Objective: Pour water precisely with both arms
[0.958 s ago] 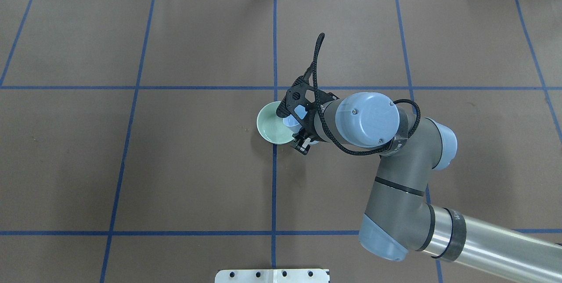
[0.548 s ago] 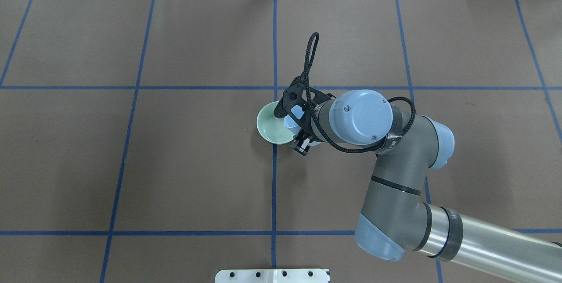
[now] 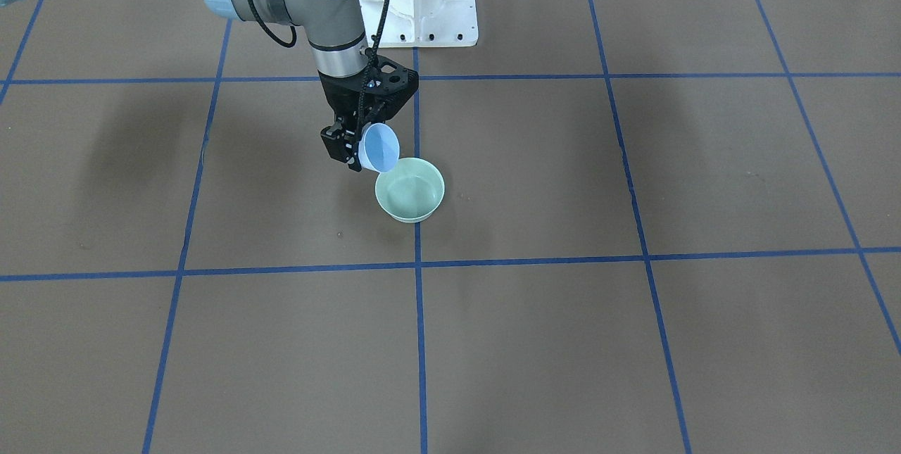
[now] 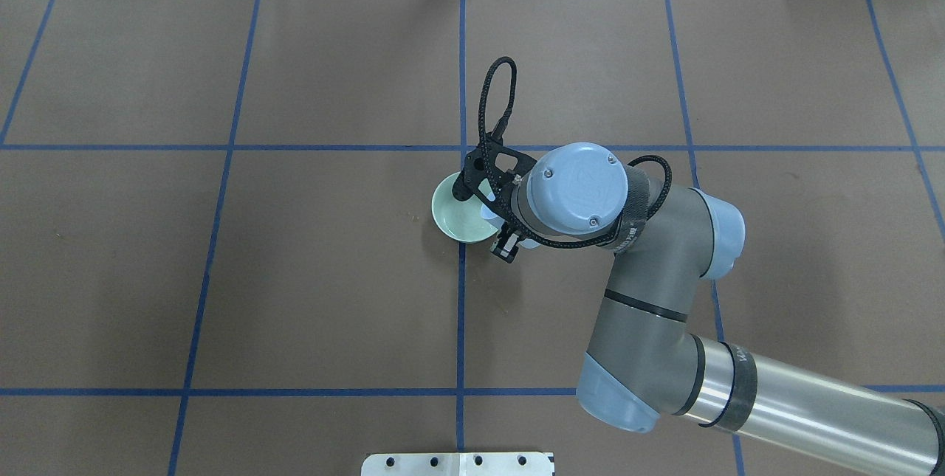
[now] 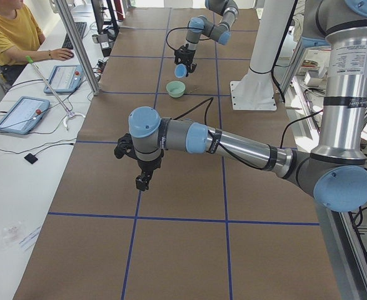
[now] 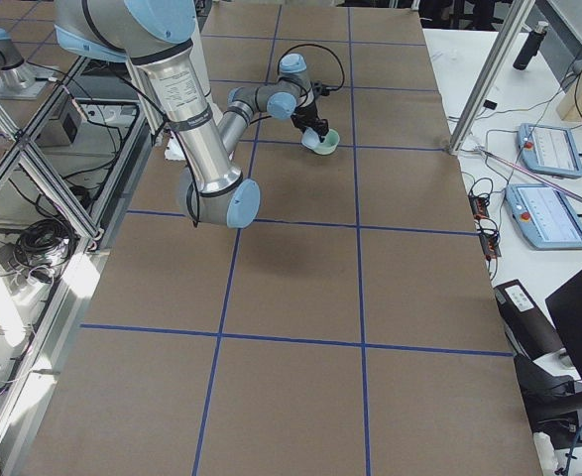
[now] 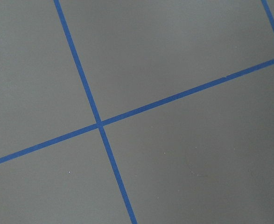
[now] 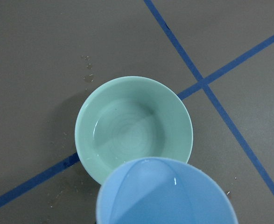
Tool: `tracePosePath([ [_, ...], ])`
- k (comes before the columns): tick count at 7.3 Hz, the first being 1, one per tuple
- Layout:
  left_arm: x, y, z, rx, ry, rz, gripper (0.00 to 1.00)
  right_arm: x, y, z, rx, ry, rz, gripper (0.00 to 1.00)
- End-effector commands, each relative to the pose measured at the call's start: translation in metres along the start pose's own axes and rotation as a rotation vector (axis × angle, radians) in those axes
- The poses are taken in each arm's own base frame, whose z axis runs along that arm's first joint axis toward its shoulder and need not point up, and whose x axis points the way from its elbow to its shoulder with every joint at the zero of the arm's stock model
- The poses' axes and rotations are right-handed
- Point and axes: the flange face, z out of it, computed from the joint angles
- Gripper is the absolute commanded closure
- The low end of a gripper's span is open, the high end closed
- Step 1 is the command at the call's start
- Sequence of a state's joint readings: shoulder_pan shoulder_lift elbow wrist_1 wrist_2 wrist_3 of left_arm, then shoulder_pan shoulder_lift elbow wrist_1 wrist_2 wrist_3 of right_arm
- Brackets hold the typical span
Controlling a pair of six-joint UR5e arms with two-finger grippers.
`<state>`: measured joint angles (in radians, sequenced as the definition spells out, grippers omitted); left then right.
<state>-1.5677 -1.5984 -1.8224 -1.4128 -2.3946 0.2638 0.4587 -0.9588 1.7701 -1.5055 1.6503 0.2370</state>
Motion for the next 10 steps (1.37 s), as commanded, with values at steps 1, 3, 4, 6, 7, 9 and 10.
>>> tracePosePath([
  [1,-0.001,0.0,0.001,-0.001,0.0,-0.001,0.0,-0.002,-0.016,0.009,-0.024,0.007,0.001,1.0],
  [3,-0.001,0.0,0.001,-0.001,0.0,-0.001,0.0,-0.003,-0.023,0.005,-0.051,0.013,-0.002,1.0],
  [4,-0.001,0.0,0.001,-0.002,0.001,-0.002,0.0,-0.004,-0.026,0.003,-0.069,0.016,-0.019,1.0],
  [6,-0.001,0.0,0.001,-0.002,0.001,-0.002,0.0,-0.005,-0.03,0.0,-0.103,0.024,-0.022,1.0],
  [7,-0.001,0.0,0.001,-0.002,0.001,-0.002,0.0,-0.005,-0.033,-0.003,-0.122,0.028,-0.035,1.0],
  [9,-0.002,0.0,0.001,-0.002,0.001,-0.002,0.0,-0.005,-0.033,-0.002,-0.127,0.029,-0.041,1.0],
  [10,-0.001,0.0,0.001,-0.002,0.001,-0.002,0.0,-0.005,-0.033,-0.002,-0.135,0.03,-0.042,1.0],
])
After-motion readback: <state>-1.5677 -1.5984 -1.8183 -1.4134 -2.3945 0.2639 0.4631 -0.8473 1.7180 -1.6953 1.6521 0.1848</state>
